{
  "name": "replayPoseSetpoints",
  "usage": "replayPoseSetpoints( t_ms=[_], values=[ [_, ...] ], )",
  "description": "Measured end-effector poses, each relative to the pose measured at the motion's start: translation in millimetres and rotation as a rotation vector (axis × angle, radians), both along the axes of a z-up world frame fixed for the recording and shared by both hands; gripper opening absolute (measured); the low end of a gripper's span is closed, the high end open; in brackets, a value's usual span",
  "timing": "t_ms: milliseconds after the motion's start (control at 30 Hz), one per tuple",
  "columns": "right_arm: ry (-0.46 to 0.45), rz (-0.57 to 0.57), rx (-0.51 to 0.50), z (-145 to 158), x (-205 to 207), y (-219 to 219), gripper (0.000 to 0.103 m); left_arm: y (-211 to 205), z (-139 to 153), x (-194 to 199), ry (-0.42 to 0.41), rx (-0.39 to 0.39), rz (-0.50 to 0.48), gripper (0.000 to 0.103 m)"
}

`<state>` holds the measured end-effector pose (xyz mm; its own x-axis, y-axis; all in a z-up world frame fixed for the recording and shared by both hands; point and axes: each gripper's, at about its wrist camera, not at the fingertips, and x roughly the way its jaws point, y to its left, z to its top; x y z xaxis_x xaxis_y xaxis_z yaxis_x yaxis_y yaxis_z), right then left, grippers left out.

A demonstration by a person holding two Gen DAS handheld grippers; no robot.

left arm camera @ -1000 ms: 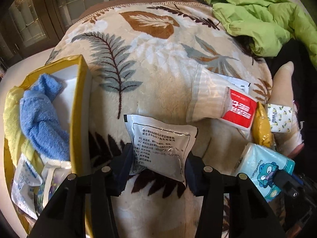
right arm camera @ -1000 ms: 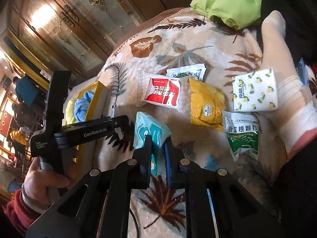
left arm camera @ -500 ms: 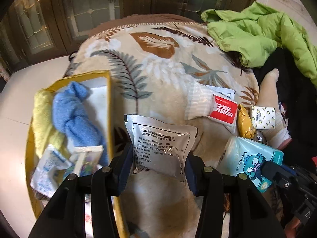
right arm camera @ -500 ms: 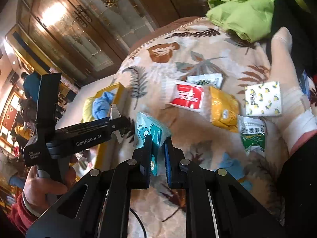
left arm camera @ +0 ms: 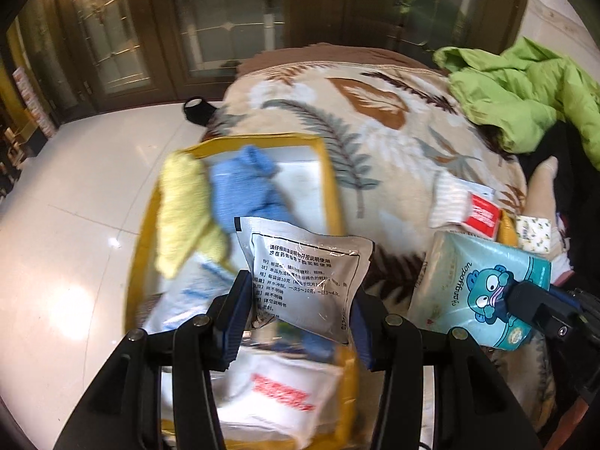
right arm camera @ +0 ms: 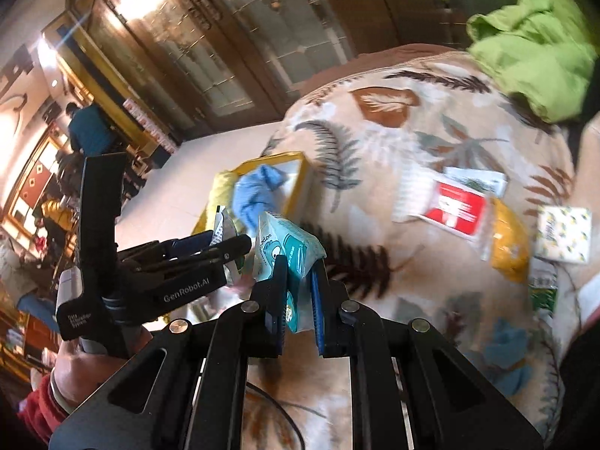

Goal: Organize soft objects
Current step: 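Carry the sachet and teal pack over the tray and lower them in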

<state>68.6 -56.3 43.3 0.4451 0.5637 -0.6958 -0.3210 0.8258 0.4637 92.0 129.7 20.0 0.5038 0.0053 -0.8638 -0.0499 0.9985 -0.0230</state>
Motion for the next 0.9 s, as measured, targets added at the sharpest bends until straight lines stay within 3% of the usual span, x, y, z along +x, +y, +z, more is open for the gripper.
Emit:
replayPoseSetpoints(
  t_ms=[400, 900],
  values=[
    [-0.023, 0.091, -0.046, 4, 12, 72, 0.011, 62, -10, -6, 0.017, 0.0, 0.118, 0.048],
    [0.024, 0.094, -0.083, -21, 27, 106, 0.011, 84, -33, -2, 0.053, 0.01, 0.156, 0.048]
  ],
)
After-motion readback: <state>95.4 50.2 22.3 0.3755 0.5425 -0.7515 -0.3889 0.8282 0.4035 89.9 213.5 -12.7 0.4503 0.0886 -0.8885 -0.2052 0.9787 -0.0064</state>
